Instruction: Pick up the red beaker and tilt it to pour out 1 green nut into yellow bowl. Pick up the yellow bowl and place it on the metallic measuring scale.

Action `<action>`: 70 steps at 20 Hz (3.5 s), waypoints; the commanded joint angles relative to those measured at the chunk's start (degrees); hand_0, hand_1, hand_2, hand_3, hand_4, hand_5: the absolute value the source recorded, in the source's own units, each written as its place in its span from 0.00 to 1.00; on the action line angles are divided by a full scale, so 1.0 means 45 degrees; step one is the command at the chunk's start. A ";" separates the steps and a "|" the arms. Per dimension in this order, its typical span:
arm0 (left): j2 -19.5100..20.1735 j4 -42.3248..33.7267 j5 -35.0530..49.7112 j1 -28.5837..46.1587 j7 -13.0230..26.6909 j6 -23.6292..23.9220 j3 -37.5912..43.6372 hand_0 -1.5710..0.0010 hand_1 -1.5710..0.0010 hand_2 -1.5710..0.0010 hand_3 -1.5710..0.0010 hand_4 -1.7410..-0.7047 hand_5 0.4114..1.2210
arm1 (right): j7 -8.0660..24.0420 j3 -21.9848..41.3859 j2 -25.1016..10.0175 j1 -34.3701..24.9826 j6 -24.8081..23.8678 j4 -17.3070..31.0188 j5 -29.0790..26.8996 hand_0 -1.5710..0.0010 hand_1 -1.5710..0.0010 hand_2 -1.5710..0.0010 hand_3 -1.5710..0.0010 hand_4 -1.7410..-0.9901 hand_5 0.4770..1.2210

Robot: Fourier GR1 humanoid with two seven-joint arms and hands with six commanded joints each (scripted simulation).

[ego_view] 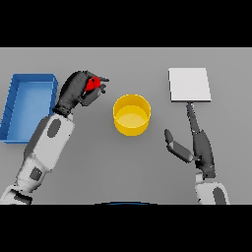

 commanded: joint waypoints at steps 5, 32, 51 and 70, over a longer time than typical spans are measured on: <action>0.0766 -0.0079 -0.1456 -0.0888 0.0941 -0.0824 -0.1381 0.00 0.00 0.00 0.01 0.00 0.91 | 0.0237 0.0194 0.0183 -0.0066 -0.0070 -0.0215 0.0176 1.00 1.00 1.00 1.00 0.87 0.27; 0.0843 0.3495 -0.9657 -0.6745 0.1007 -0.4922 -0.9571 0.00 0.00 0.00 0.00 0.00 1.00 | -0.0099 0.0169 0.0234 -0.0095 0.0194 -0.0017 -0.0143 1.00 1.00 1.00 1.00 0.92 0.30; 0.0518 0.5466 -1.1525 -1.0267 -0.0778 -0.5140 -1.0704 0.00 0.00 0.00 0.00 0.01 1.00 | -0.0074 0.0194 0.0190 -0.0260 -0.0192 0.0090 0.0368 1.00 1.00 1.00 1.00 0.95 0.28; 0.5208 0.8875 -0.3093 -0.8997 0.3585 -0.2326 0.0083 0.00 0.00 0.00 0.09 0.00 1.00 | -0.0091 0.0150 0.0315 -0.0572 -0.0098 0.0504 0.0022 1.00 1.00 1.00 1.00 0.93 0.24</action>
